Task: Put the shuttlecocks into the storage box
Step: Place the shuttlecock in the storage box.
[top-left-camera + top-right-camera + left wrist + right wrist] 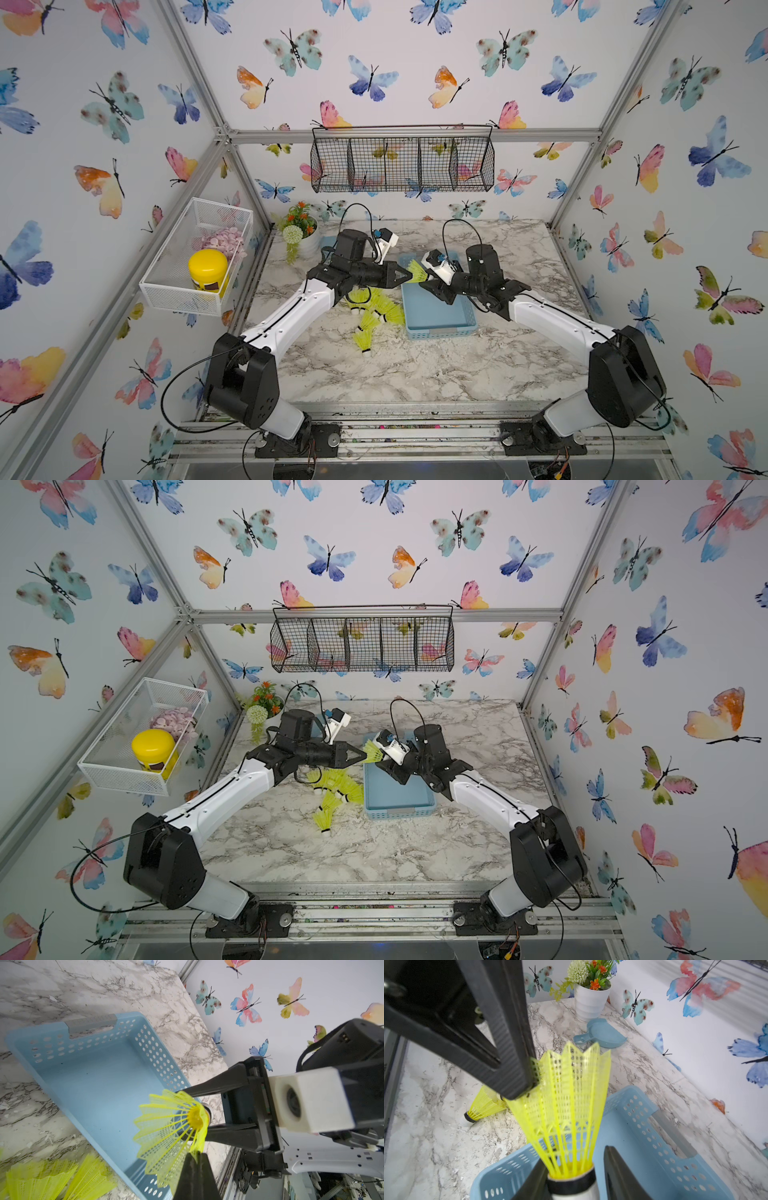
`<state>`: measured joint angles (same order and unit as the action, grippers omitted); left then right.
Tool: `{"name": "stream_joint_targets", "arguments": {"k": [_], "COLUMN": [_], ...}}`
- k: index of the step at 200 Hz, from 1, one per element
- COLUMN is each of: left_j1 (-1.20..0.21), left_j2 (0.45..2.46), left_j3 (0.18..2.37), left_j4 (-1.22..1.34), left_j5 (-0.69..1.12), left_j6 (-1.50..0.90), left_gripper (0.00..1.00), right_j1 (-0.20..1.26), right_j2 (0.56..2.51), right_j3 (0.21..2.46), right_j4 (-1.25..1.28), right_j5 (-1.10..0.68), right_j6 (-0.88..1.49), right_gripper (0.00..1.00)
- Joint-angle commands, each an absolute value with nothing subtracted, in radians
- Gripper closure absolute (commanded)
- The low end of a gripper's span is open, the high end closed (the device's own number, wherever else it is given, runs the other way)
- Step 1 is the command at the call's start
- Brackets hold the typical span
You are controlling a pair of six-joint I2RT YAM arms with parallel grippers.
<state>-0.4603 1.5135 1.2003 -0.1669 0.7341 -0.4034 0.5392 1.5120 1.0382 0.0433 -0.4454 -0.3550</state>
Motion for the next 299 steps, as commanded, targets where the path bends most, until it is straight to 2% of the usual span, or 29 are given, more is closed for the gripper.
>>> {"name": "stream_joint_targets", "arguments": {"k": [1, 25, 64, 98, 149, 185, 299], "left_j1": [-0.467, -0.481, -0.501, -0.517, -0.553, -0.568, -0.573], "left_j2": [1.508, 1.536, 1.623, 1.671, 1.753, 1.850, 2.148], "left_j3": [1.170, 1.151, 1.177, 1.193, 1.212, 1.263, 1.535], "left_j4": [0.018, 0.109, 0.171, 0.213, 0.283, 0.307, 0.188], "left_j5": [0.734, 0.696, 0.722, 0.699, 0.571, 0.493, 0.516], "left_j6": [-0.539, -0.603, -0.639, -0.672, -0.761, -0.791, -0.722], "left_gripper": [1.00, 1.00, 1.00, 1.00, 1.00, 1.00, 1.00], "right_j1": [0.463, 0.404, 0.392, 0.390, 0.357, 0.335, 0.333], "right_j2": [1.460, 1.430, 1.413, 1.392, 1.387, 1.393, 1.392], "right_j3": [1.010, 0.970, 0.928, 0.910, 0.885, 0.861, 0.760], "right_j4": [0.076, 0.074, 0.063, 0.006, -0.112, -0.171, -0.194], "right_j5": [-0.382, -0.339, -0.423, -0.292, -0.125, -0.162, -0.296], "right_j6": [-0.231, -0.119, -0.138, -0.102, 0.129, 0.211, 0.291], "right_gripper": [0.57, 0.58, 0.59, 0.57, 0.57, 0.57, 0.58]}}
